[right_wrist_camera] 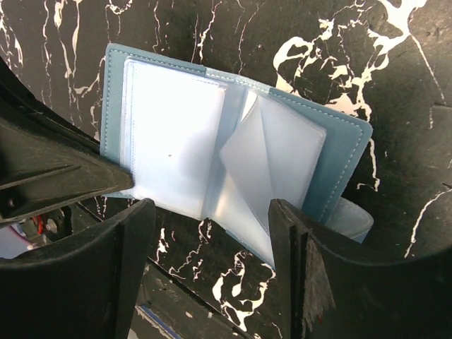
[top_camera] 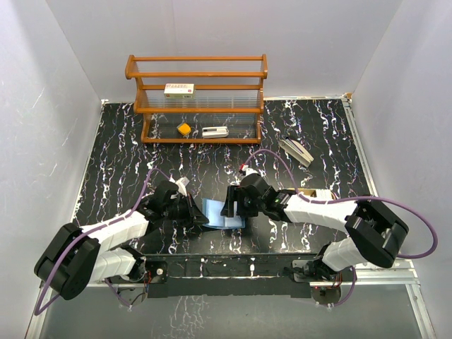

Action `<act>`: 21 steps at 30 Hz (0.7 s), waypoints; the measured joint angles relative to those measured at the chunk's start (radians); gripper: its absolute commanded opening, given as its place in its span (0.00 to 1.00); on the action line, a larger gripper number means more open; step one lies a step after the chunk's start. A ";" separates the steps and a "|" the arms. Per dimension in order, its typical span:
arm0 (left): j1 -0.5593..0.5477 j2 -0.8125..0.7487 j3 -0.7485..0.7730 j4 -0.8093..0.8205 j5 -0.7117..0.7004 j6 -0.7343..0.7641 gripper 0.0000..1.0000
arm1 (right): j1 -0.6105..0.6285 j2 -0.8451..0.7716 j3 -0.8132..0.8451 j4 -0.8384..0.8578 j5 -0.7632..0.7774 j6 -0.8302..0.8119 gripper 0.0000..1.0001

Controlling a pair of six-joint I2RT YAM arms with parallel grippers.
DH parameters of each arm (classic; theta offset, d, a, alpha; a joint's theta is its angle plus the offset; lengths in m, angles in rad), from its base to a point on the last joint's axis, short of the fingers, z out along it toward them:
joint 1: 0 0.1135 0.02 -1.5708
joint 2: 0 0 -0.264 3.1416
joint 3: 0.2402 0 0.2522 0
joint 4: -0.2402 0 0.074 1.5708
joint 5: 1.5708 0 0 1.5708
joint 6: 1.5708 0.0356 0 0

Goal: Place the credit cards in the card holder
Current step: Open the card holder at the center of the board.

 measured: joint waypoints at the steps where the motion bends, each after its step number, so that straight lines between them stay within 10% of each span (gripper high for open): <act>1: 0.000 0.000 -0.001 0.001 0.000 0.000 0.00 | 0.000 0.000 0.000 -0.002 0.000 -0.006 0.66; 21: 0.000 0.011 -0.006 0.018 -0.001 -0.010 0.00 | -0.004 0.007 0.000 0.135 -0.163 0.000 0.65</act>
